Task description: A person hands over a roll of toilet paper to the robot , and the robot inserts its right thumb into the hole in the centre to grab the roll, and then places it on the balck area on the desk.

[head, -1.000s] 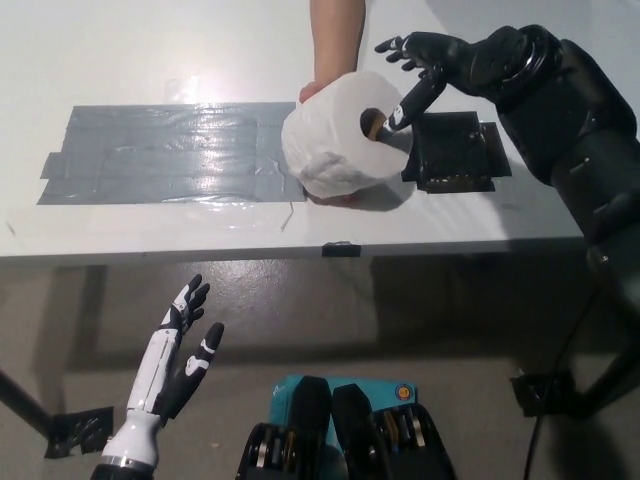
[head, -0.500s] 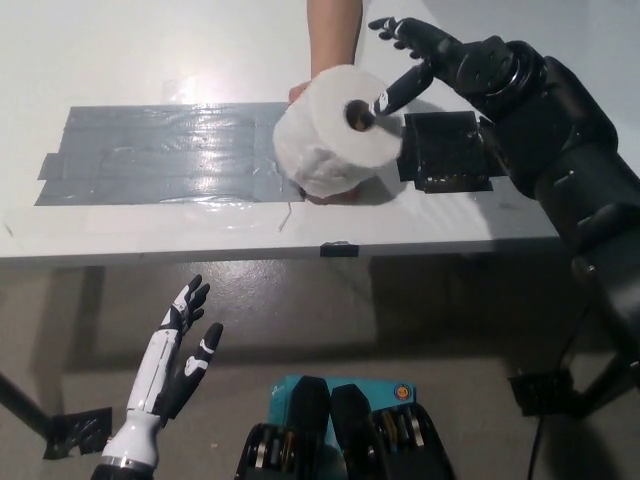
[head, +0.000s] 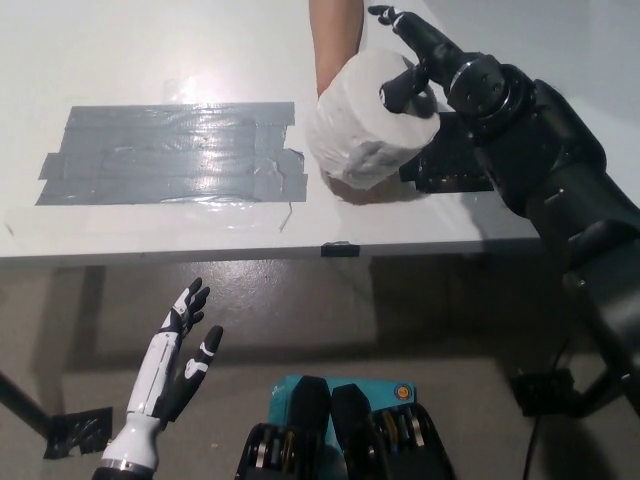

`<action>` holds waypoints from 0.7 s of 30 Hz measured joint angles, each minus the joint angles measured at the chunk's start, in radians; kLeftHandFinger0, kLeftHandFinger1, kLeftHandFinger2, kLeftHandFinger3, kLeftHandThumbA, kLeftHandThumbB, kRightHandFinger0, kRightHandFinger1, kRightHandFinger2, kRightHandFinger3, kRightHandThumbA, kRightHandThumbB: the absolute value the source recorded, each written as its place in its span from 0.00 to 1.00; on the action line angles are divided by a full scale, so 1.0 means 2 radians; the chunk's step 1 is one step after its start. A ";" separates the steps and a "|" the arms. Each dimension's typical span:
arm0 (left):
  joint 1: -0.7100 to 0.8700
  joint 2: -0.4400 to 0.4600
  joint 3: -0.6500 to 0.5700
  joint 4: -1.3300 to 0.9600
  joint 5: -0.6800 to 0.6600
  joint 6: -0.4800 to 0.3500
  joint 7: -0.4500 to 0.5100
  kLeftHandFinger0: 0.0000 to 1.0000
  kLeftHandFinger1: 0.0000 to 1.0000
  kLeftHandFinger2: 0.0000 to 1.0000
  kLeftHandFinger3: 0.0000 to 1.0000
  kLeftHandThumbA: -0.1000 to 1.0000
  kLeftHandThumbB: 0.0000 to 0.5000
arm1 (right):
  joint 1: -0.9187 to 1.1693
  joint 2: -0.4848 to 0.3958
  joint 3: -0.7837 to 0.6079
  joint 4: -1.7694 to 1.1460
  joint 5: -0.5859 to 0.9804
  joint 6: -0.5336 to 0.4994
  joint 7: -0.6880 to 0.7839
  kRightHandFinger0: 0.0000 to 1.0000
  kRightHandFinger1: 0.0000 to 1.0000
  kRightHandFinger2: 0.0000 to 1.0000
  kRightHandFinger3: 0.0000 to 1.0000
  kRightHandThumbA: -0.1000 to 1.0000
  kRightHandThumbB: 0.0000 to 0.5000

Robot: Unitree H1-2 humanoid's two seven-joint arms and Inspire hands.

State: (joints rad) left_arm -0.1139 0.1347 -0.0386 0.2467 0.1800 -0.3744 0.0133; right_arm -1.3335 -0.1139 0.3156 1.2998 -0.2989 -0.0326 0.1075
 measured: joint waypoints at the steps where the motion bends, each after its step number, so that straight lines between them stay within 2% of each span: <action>1: 0.000 0.000 0.000 0.000 0.000 0.000 0.000 1.00 1.00 1.00 1.00 0.87 0.30 | 0.000 0.000 -0.001 0.000 0.000 -0.001 -0.001 1.00 1.00 1.00 1.00 0.96 0.76; 9: 0.000 0.000 0.000 0.000 -0.001 0.000 0.000 1.00 1.00 1.00 1.00 0.87 0.30 | 0.000 0.000 0.000 0.005 -0.001 -0.002 -0.003 1.00 1.00 1.00 1.00 0.96 0.79; 11: 0.000 0.000 0.000 0.000 -0.001 0.000 0.000 1.00 1.00 1.00 1.00 0.87 0.30 | 0.000 0.000 0.002 0.011 -0.001 -0.002 0.001 1.00 1.00 1.00 1.00 0.92 0.79; 13: 0.000 0.000 0.000 0.000 -0.002 0.000 0.000 1.00 1.00 1.00 1.00 0.88 0.30 | -0.001 0.000 0.007 0.017 -0.002 0.000 0.014 1.00 1.00 1.00 1.00 0.72 0.75; 15: 0.000 0.000 0.000 0.000 -0.002 0.000 0.000 1.00 1.00 1.00 1.00 0.89 0.29 | -0.002 0.000 0.018 0.026 -0.004 0.004 0.034 1.00 1.00 1.00 1.00 0.60 0.74; 16: 0.000 0.000 0.000 0.001 -0.002 0.000 0.000 1.00 1.00 1.00 1.00 0.89 0.29 | -0.003 0.000 0.020 0.029 -0.005 0.005 0.042 1.00 1.00 1.00 1.00 0.60 0.73; 17: 0.000 0.000 0.000 0.001 -0.003 0.000 0.000 1.00 1.00 1.00 1.00 0.89 0.27 | -0.004 -0.001 0.025 0.032 -0.006 0.007 0.049 0.99 1.00 1.00 1.00 0.45 0.73; 18: 0.000 0.000 0.000 0.002 -0.003 0.000 0.000 1.00 1.00 1.00 1.00 0.89 0.28 | -0.006 -0.001 0.031 0.035 -0.009 0.008 0.059 0.39 0.49 0.63 0.66 0.11 0.69; 19: 0.000 0.000 0.000 0.002 -0.003 0.000 0.000 1.00 1.00 1.00 1.00 0.88 0.27 | -0.008 -0.002 0.043 0.037 -0.014 0.009 0.068 0.20 0.37 0.50 0.50 0.02 0.67; 20: 0.000 0.000 0.000 0.002 -0.003 0.000 0.000 1.00 1.00 1.00 1.00 0.88 0.27 | -0.009 -0.002 0.051 0.037 -0.017 0.010 0.073 0.13 0.33 0.45 0.40 0.00 0.66; 21: 0.000 0.000 0.000 0.002 -0.003 0.000 0.000 1.00 1.00 1.00 1.00 0.88 0.26 | -0.011 -0.002 0.062 0.038 -0.022 0.011 0.081 0.05 0.28 0.44 0.54 0.00 0.53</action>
State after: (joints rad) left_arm -0.1149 0.1346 -0.0385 0.2517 0.1739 -0.3743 0.0129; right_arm -1.3552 -0.1184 0.4394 1.3766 -0.3439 -0.0112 0.2686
